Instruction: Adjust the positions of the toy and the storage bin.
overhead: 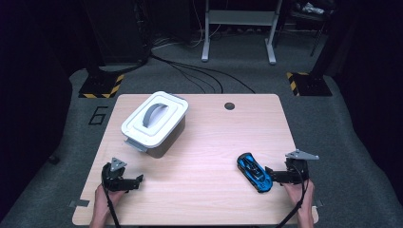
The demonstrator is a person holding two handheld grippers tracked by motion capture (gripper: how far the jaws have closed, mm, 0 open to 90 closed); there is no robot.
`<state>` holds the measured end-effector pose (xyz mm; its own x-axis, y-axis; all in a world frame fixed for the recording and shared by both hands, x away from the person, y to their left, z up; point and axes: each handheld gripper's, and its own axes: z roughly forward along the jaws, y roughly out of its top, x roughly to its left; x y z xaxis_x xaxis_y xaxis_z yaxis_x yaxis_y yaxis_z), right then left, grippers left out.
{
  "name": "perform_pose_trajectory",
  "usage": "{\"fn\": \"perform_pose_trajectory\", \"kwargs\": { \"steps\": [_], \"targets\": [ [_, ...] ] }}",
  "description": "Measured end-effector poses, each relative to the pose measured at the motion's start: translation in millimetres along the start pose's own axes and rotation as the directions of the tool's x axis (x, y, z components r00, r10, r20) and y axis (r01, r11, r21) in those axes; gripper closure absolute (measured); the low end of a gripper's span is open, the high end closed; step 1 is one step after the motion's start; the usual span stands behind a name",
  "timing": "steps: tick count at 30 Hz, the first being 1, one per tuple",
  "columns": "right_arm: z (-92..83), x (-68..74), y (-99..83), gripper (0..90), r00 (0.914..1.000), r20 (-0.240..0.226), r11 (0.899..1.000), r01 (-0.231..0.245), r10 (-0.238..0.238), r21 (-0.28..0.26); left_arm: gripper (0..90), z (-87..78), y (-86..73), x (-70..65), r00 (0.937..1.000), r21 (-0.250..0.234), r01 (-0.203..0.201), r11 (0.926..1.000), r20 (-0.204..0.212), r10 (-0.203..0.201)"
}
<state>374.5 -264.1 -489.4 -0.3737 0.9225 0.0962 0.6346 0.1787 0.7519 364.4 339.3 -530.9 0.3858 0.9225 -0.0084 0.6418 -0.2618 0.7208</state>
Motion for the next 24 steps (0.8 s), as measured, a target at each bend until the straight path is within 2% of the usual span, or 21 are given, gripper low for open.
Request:
{"fn": "perform_pose_trajectory", "kwargs": {
  "steps": [4, 5, 11, 15, 17, 21, 24],
  "targets": [
    [2.9, -13.6, -8.9, 0.0, 0.9994, 0.016, 0.999, -0.031, 0.031, -0.006, 2.1, -2.9, -2.0, 0.7, 1.0000, -0.005, -0.005, 1.0000, 0.005, 0.005],
    [3.8, -16.1, -10.6, 0.0, 0.9990, 0.022, 0.999, -0.038, 0.038, -0.002, 2.0, -3.5, -2.6, 0.8, 0.9999, -0.012, 0.005, 0.9999, 0.013, -0.005],
    [7.8, -25.2, -19.6, 0.0, 0.9969, 0.066, 0.999, -0.044, 0.043, 0.020, 2.3, -12.9, -1.1, -0.1, 0.9995, -0.046, 0.026, 0.9986, 0.018, -0.025],
    [12.3, -29.0, -23.3, 0.0, 0.9957, 0.087, 0.999, -0.033, 0.030, 0.042, 3.4, -23.2, 5.8, -0.4, 0.9990, -0.071, 0.034, 0.9969, 0.032, -0.032],
    [14.5, -29.8, -24.4, 0.0, 0.9946, 0.096, 0.998, -0.045, 0.039, 0.054, 3.6, -28.7, 10.7, -0.9, 0.9986, -0.082, 0.035, 0.9960, 0.043, -0.032],
    [18.7, -30.6, -26.6, 0.0, 0.9937, 0.102, 0.997, -0.053, 0.047, 0.062, 3.7, -40.5, 22.1, -2.8, 0.9982, -0.107, 0.028, 0.9938, 0.056, -0.022],
    [20.1, -29.0, -26.2, 0.0, 0.9933, 0.111, 0.997, -0.038, 0.030, 0.073, 4.2, -49.7, 30.8, -4.7, 0.9982, -0.129, 0.015, 0.9915, 0.059, -0.008]
  ]
}}
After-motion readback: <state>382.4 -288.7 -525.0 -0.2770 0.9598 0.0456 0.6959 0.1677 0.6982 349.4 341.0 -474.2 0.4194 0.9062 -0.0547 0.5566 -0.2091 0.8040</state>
